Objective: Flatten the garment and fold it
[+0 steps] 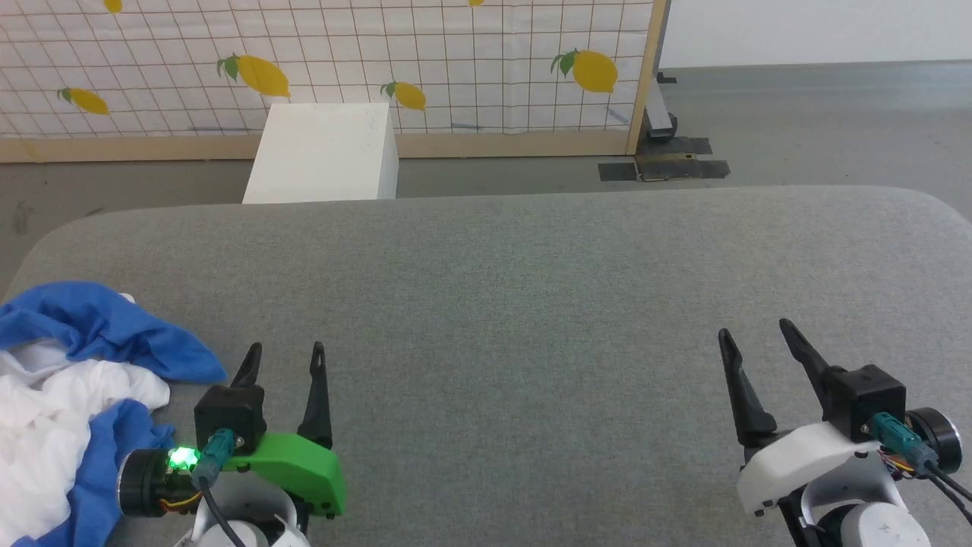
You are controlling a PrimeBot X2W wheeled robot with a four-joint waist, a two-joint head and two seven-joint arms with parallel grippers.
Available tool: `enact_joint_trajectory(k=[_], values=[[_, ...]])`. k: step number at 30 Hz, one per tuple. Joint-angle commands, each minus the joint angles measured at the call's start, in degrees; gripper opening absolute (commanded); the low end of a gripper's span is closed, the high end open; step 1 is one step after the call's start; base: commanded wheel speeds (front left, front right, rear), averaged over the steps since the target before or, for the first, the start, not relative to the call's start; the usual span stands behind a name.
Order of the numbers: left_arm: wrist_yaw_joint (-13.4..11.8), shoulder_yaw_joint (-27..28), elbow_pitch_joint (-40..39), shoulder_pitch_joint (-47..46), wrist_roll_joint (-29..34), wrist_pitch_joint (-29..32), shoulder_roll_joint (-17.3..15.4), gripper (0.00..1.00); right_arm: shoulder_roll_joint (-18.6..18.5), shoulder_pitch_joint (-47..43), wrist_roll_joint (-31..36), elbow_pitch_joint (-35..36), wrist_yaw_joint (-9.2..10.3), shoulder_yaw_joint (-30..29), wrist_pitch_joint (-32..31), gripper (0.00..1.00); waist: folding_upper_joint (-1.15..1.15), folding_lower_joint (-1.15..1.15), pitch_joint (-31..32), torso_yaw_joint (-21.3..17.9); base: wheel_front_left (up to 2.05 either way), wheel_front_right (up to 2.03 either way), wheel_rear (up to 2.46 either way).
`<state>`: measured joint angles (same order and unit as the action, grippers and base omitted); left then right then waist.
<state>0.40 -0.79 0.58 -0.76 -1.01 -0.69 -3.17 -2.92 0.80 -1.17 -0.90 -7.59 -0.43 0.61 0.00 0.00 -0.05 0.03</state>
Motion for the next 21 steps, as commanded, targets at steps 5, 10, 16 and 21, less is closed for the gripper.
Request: enact_joint_trajectory(k=[5,10,16,21], values=[[-0.46,-0.28,0.47,-0.01,-0.33,-1.15,0.03,1.00,0.00,-0.70,-1.12,-0.57,0.01,-0.49,1.16,1.00,0.00,0.00,-0.06,0.30,0.00,0.00,0.00],[-0.66,-0.29,0.69,0.03,-0.55,-1.72,0.05,1.00,0.01,-0.91,-1.69,-0.80,0.02,-0.69,1.73,1.00,0.00,0.00,-0.12,0.95,0.00,0.00,0.00],[-0.88,-0.28,0.89,0.08,-0.84,-2.45,0.06,1.00,0.01,-1.08,-2.47,-1.10,0.02,-0.82,2.46,1.00,0.00,0.00,-0.27,2.31,0.00,0.00,0.00],[-1.15,-0.34,1.20,0.08,-1.22,-3.15,0.07,1.00,0.01,-1.18,-3.15,-1.51,0.02,-0.95,3.17,1.00,0.00,0.00,-0.34,4.01,0.00,0.00,0.00]])
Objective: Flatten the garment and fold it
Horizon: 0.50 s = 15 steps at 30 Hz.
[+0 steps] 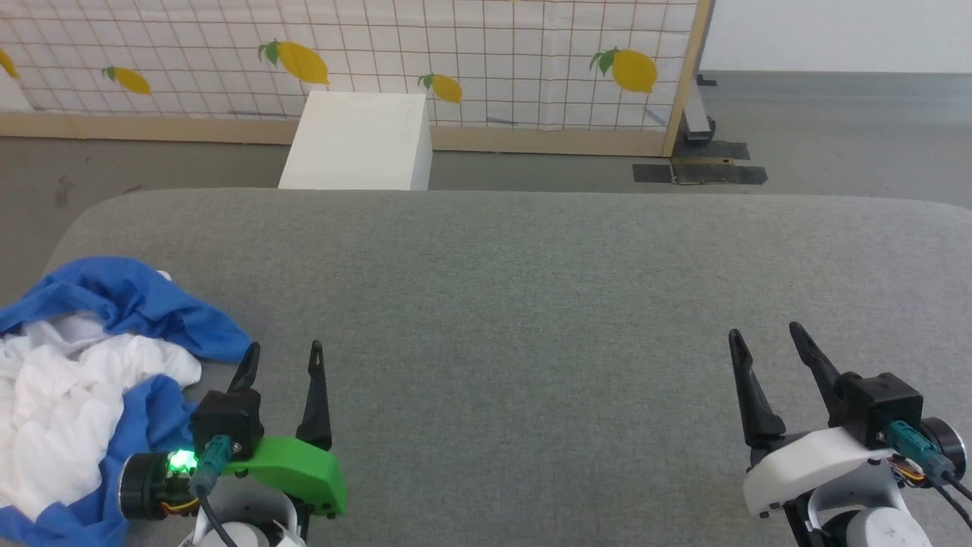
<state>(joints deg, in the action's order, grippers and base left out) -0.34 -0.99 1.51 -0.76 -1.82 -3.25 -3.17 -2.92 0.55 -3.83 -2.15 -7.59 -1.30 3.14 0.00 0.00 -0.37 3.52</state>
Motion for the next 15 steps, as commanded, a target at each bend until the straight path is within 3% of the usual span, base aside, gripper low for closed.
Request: enact_joint_trajectory(k=[1,15], values=[[-0.48,-0.11,0.30,0.09,-0.48,-0.70,0.08,1.00,0.01,-0.94,-0.59,-0.34,0.03,-0.09,0.75,1.00,0.00,0.00,0.00,0.79,0.00,0.00,0.00],[-1.22,-0.19,0.90,0.43,-1.43,-2.34,0.11,1.00,0.01,-1.28,-2.15,-1.46,0.04,0.02,2.40,1.00,0.00,0.00,0.07,5.54,0.00,0.00,0.00]])
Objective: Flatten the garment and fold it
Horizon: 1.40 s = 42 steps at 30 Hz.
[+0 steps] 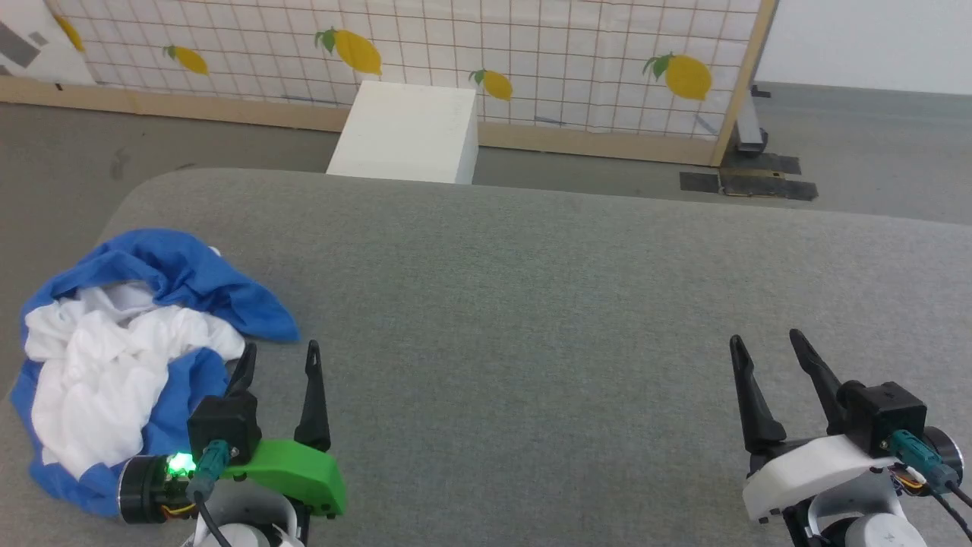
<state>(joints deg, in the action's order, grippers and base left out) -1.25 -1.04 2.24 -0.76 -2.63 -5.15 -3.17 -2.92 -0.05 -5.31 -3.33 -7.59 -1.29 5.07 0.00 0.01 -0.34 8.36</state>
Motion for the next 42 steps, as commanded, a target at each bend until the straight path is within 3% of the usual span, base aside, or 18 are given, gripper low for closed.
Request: enact_joint_trajectory(k=[1,20,42], values=[[-0.34,-0.17,0.24,0.46,-0.68,-0.57,0.11,1.00,0.02,-0.75,-0.80,-0.34,0.04,0.00,0.60,1.00,0.00,-0.01,0.06,1.10,0.00,0.00,0.00],[-1.09,-0.49,1.50,0.89,-1.80,-2.81,0.15,1.00,0.02,-1.26,-2.83,-2.09,0.05,0.32,2.85,1.00,0.00,-0.01,-0.15,8.31,0.00,0.00,0.00],[-2.30,-0.56,2.45,1.53,-3.11,-5.39,0.21,1.00,0.03,-1.83,-5.28,-3.73,0.07,0.49,5.44,1.00,0.00,-0.01,-0.28,13.87,0.00,0.00,0.00]])
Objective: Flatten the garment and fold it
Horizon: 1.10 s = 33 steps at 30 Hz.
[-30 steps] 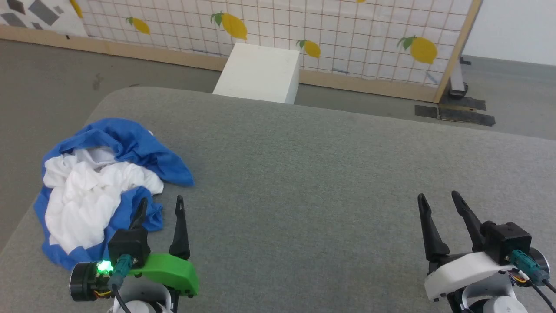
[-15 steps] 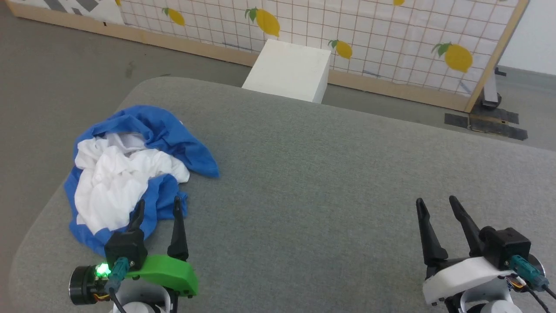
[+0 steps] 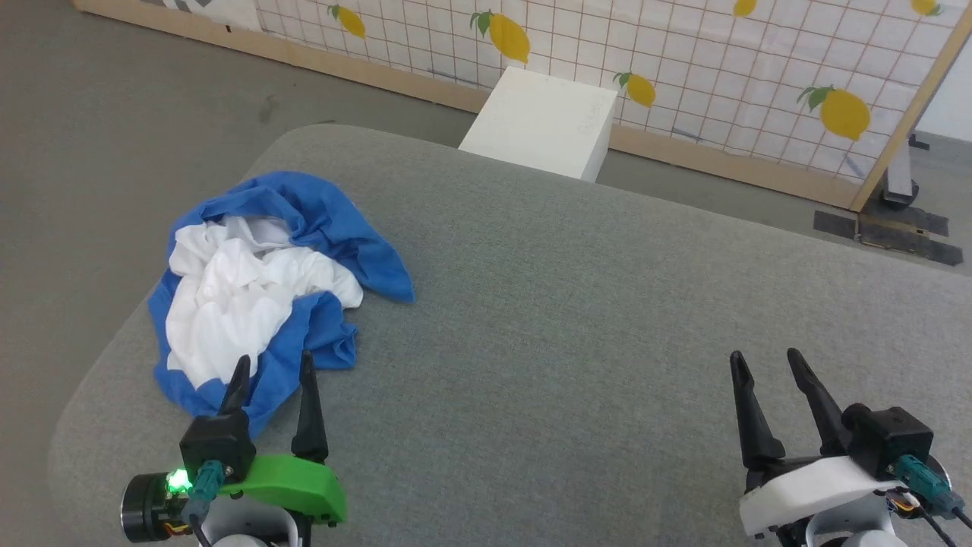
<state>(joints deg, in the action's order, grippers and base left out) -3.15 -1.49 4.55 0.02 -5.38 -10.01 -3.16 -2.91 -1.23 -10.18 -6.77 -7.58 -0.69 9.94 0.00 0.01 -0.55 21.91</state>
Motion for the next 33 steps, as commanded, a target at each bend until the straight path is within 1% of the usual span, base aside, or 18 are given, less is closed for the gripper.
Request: enact_joint_trajectory(k=[1,23,33], values=[[-0.46,-0.12,0.18,0.74,-0.41,-0.63,0.20,1.00,0.02,-0.64,-0.49,-0.37,0.06,-0.11,0.68,1.00,0.00,-0.01,-0.10,0.52,0.00,0.00,0.00],[-2.07,-0.10,1.01,1.03,-1.71,-3.26,0.25,1.00,0.02,-0.91,-2.77,-2.72,0.08,-0.39,3.33,1.00,0.00,-0.01,-0.44,5.65,0.00,0.00,0.00],[-2.74,-0.23,1.24,1.12,-2.01,-4.44,0.27,1.00,0.03,-1.07,0.08,-2.51,0.08,-1.13,4.51,1.00,0.00,-0.01,-0.75,7.74,0.00,0.00,0.00]])
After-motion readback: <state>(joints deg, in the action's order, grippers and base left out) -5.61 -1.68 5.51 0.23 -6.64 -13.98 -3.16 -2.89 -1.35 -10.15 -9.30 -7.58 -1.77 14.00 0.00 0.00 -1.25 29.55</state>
